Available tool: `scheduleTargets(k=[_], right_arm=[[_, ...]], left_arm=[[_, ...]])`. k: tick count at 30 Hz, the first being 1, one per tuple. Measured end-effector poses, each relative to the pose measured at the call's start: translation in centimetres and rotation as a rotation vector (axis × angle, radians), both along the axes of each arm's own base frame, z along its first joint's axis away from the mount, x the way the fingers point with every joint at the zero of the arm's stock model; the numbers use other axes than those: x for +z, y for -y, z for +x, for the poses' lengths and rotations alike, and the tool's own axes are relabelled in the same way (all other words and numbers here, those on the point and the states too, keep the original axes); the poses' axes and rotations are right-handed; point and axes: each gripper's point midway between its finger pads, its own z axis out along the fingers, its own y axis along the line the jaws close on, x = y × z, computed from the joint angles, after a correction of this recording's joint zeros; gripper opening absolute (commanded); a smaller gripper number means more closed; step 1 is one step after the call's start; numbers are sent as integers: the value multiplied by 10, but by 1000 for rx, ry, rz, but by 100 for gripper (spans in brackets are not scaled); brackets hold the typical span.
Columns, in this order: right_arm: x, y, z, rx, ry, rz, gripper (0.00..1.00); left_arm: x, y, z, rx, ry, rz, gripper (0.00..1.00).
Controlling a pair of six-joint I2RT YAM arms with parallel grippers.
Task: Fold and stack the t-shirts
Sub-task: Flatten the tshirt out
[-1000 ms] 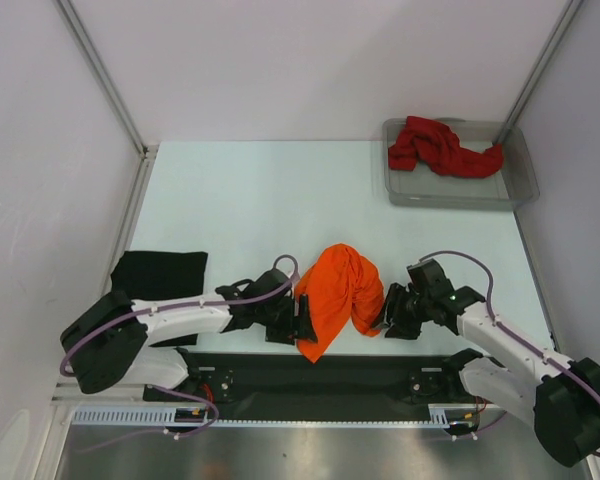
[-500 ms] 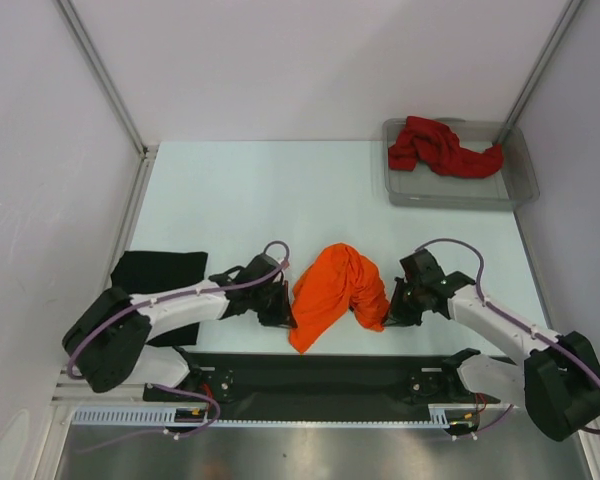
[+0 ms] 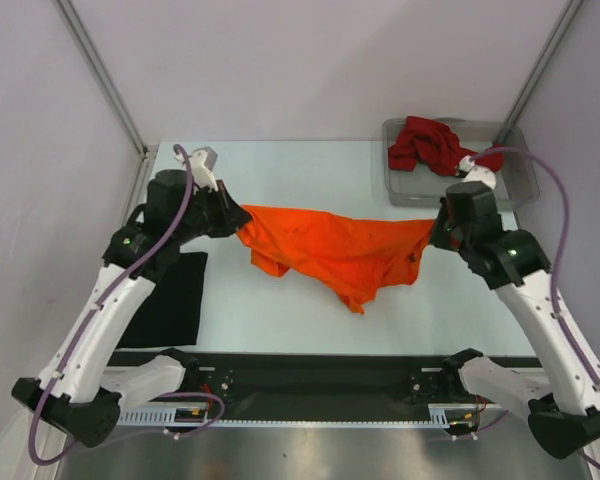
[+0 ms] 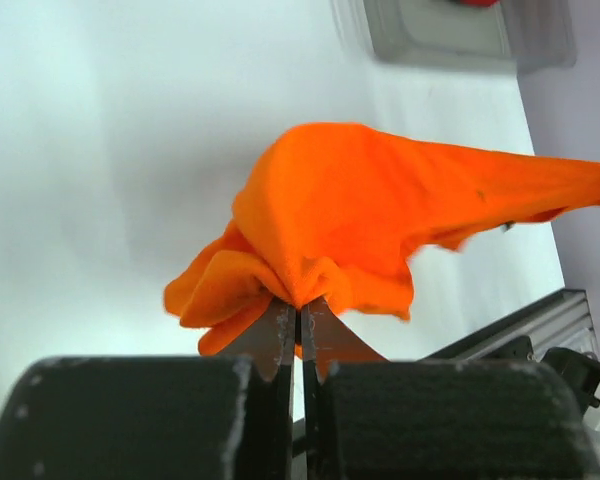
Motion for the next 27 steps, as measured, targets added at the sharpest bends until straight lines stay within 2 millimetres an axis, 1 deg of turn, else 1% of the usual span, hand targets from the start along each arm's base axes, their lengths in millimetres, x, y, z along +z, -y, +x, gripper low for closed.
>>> scheduleTargets(k=[2, 3, 4, 6, 7, 8, 10, 12, 14, 16, 17, 19, 20, 22, 23, 24, 27], right_arm=[[39, 13, 0, -16, 100, -28, 0], [57, 19, -4, -22, 153, -36, 0], [71, 24, -8, -29, 194, -38, 0], [101, 40, -26, -47, 289, -42, 0], [111, 48, -37, -60, 326, -43, 0], [118, 54, -45, -71, 352, -43, 0], [134, 69, -69, -94, 418, -30, 0], [146, 78, -88, -104, 468, -6, 0], [158, 83, -102, -105, 511, 23, 0], [168, 83, -110, -96, 553, 61, 0], [172, 81, -112, -88, 569, 77, 0], [174, 78, -112, -74, 585, 93, 0], [173, 76, -110, -70, 585, 95, 0], [168, 71, -99, -63, 564, 86, 0], [164, 67, -90, -59, 551, 80, 0], [160, 61, -78, -56, 532, 70, 0], [141, 40, -32, -34, 463, 33, 0]], left_arm=[[26, -9, -1, 11, 54, 13, 0], [39, -14, -2, 21, 83, 22, 0], [50, -19, -6, 31, 110, 30, 0], [66, -32, -16, 58, 153, 45, 0], [74, -40, -24, 80, 179, 52, 0], [81, -49, -31, 104, 206, 55, 0], [94, -65, -50, 143, 258, 46, 0], [110, -80, -74, 170, 332, 16, 0], [126, -90, -97, 179, 409, -28, 0], [134, -98, -115, 184, 465, -62, 0], [134, -100, -121, 186, 481, -76, 0], [123, -100, -121, 186, 465, -70, 0], [112, -98, -116, 185, 436, -59, 0], [90, -92, -104, 181, 368, -25, 0], [77, -88, -94, 178, 321, -2, 0], [65, -84, -85, 176, 275, 22, 0], [31, -69, -49, 174, 148, 93, 1]])
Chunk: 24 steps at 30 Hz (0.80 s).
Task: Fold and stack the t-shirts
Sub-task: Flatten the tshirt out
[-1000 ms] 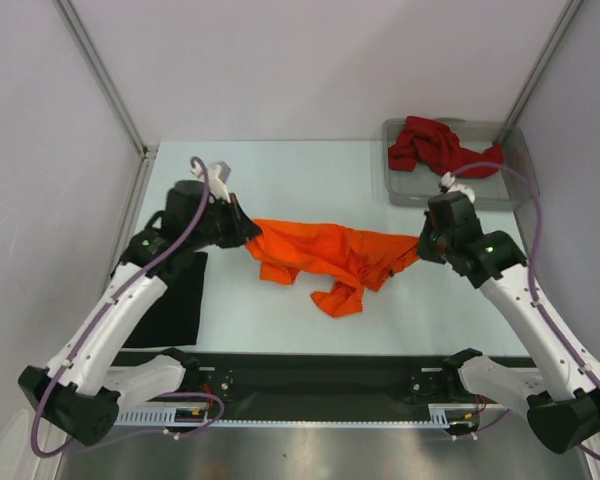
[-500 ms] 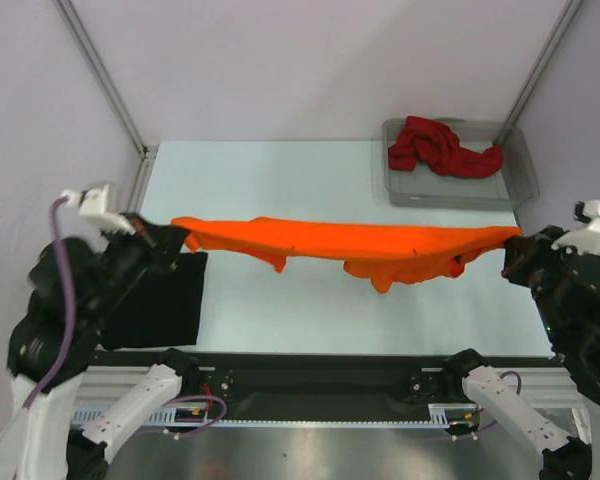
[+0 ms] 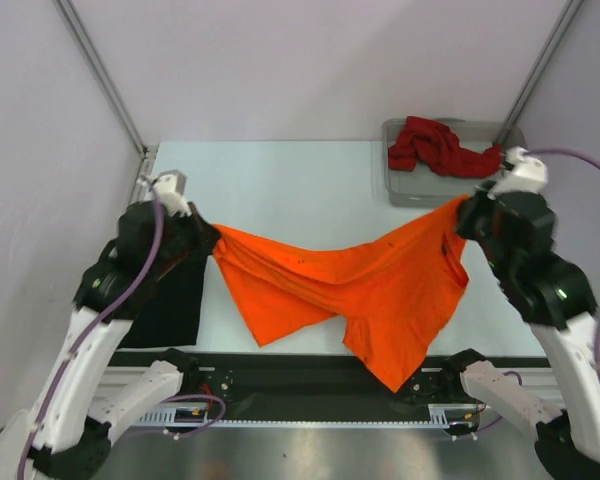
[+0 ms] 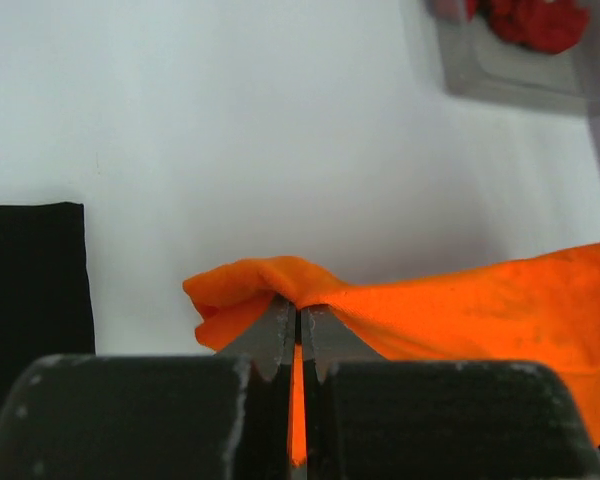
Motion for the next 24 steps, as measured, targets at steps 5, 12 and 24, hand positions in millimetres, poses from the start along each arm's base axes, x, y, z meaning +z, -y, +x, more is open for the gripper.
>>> scheduleTargets(k=[5, 12, 24], right_arm=[[-64, -32, 86, 16, -186, -75, 0], [-142, -20, 136, -11, -435, -106, 0], [-31, -5, 33, 65, -180, -86, 0]], left_arm=[[-45, 16, 54, 22, -123, 65, 0], [-77, 13, 101, 45, -248, 88, 0], [-49, -5, 32, 21, -128, 18, 13]])
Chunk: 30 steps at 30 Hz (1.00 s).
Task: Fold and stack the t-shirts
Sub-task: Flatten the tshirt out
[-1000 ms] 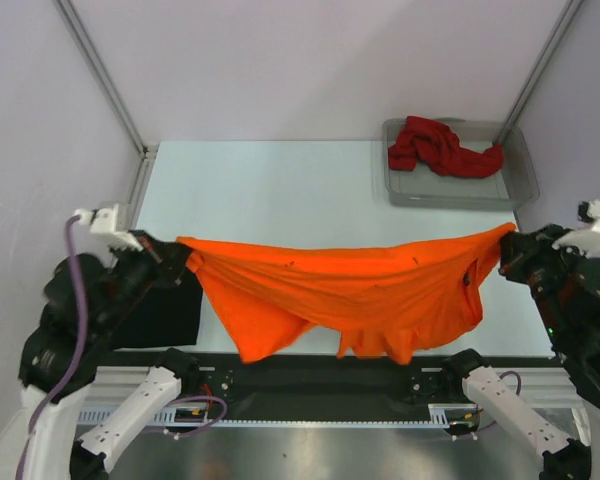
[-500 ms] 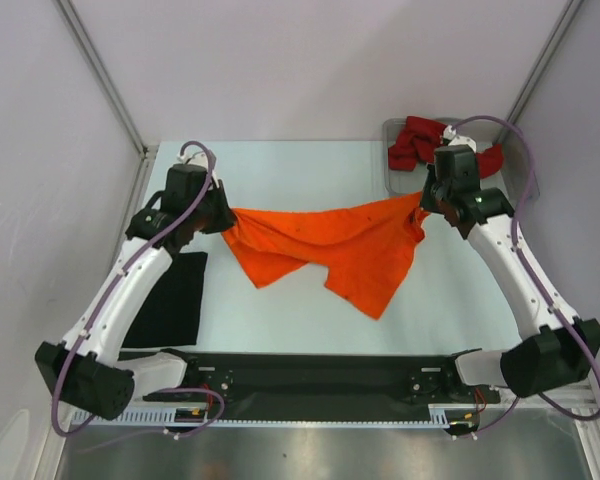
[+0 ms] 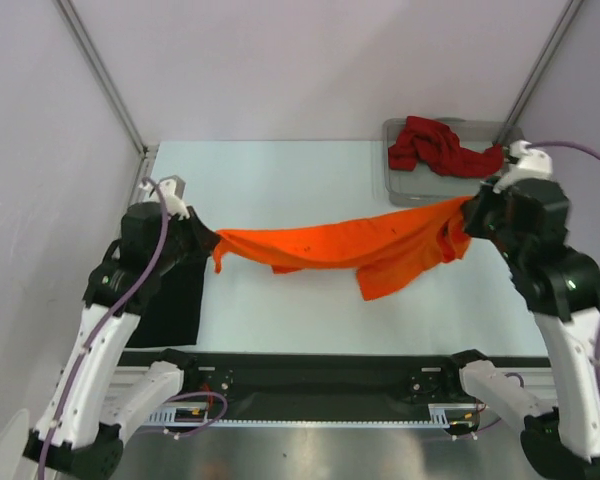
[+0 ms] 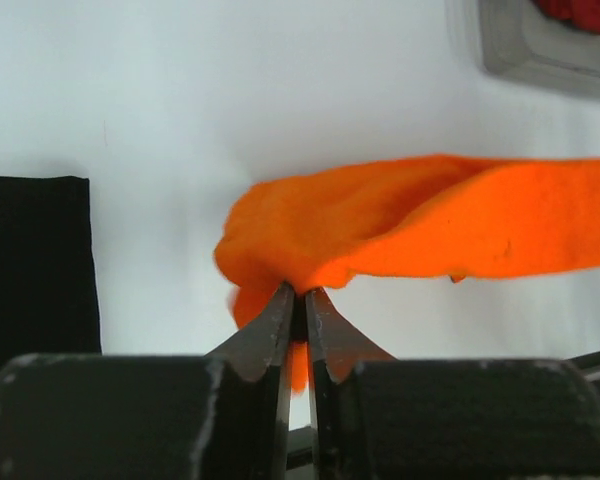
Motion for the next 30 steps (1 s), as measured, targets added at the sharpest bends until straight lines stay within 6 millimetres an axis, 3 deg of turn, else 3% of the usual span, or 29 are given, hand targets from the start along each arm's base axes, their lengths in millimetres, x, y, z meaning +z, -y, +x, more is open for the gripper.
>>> scheduleTargets(k=[4, 7, 9, 12, 13, 16, 17, 18, 21, 22, 26, 30], right_arm=[[47, 8, -40, 7, 148, 53, 0], [54, 7, -42, 14, 173, 67, 0], [39, 1, -26, 19, 123, 61, 0], [-3, -14, 20, 22, -10, 51, 3], [-21, -21, 39, 24, -64, 49, 6], [-77, -37, 83, 23, -223, 42, 34], [-98, -40, 92, 20, -279, 33, 47], [-113, -41, 97, 19, -323, 25, 51], [-142, -40, 100, 10, -416, -3, 68], [-146, -39, 99, 9, -433, -12, 70], [-148, -37, 88, 18, -460, -26, 77], [-150, -45, 53, 68, -464, -1, 79]], left_arm=[[9, -4, -26, -5, 59, -39, 0], [6, 2, -30, -25, 61, -73, 0], [-10, 10, -24, -46, 10, -93, 0], [-43, 18, -11, -54, -99, -90, 1], [-54, 20, -8, -51, -139, -85, 13], [-79, 26, 0, -61, -242, -74, 38], [-84, 29, 0, -76, -263, -77, 42], [-86, 33, -1, -91, -278, -92, 45], [-96, 48, -9, -151, -293, -128, 57], [-104, 57, -17, -185, -314, -139, 69], [-138, 99, -51, -342, -426, -148, 74], [-167, 132, -60, -434, -518, -107, 75]])
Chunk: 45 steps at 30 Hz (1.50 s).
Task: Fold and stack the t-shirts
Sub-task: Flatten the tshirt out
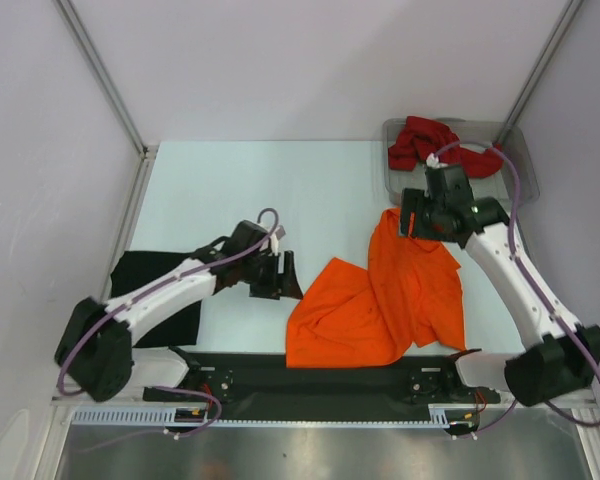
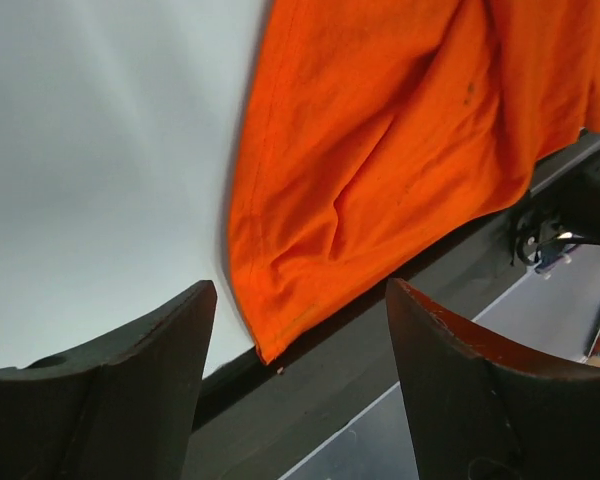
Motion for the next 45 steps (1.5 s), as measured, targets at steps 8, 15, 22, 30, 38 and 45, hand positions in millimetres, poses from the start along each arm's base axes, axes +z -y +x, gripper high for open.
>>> scheduleTargets(k=[8, 15, 22, 30, 38, 45], right_arm=[[-30, 16, -84, -59, -71, 116, 78], [-37, 19, -100, -83, -119, 161, 78], [-39, 21, -102, -88, -134, 158, 78], [-74, 17, -86, -116, -260, 150, 77], [-114, 1, -65, -124, -410, 181, 75], [-131, -2, -54, -132, -467, 177, 72]], left_arm=[[-42, 44, 38, -44, -20, 94, 77], [-74, 92, 80, -94, -12, 106, 57], [-86, 107, 85, -110, -16, 79, 0], [-85, 68, 129, 9, -3, 104, 0], [-43, -37, 239, 289, 115, 158, 0], [-8, -55, 268, 306, 214, 207, 56]])
